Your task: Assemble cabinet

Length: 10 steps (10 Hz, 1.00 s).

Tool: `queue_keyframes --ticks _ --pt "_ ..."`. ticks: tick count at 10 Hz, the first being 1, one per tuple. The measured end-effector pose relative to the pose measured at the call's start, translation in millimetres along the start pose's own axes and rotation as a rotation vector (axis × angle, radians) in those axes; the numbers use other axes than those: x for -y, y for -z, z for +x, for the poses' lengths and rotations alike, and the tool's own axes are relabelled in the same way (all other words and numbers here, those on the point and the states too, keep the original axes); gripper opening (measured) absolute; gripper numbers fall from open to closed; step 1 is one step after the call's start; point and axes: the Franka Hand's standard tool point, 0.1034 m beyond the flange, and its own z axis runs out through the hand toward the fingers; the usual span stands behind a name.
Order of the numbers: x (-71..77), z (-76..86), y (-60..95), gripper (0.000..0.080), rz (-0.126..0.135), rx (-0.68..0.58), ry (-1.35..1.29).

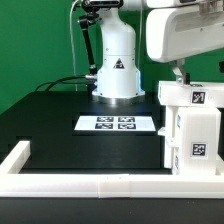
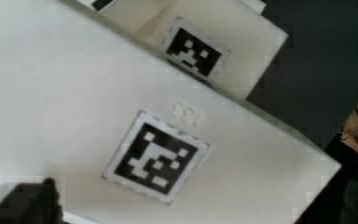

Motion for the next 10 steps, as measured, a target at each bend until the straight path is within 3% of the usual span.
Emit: queue_keyframes --ticks 6,10 --pt "-9.0 -2.0 -2.7 0.0797 -0.061 0.035 0.645" --pt "-10.5 -3.3 -4.1 0.0797 -0.067 0.052 0.906"
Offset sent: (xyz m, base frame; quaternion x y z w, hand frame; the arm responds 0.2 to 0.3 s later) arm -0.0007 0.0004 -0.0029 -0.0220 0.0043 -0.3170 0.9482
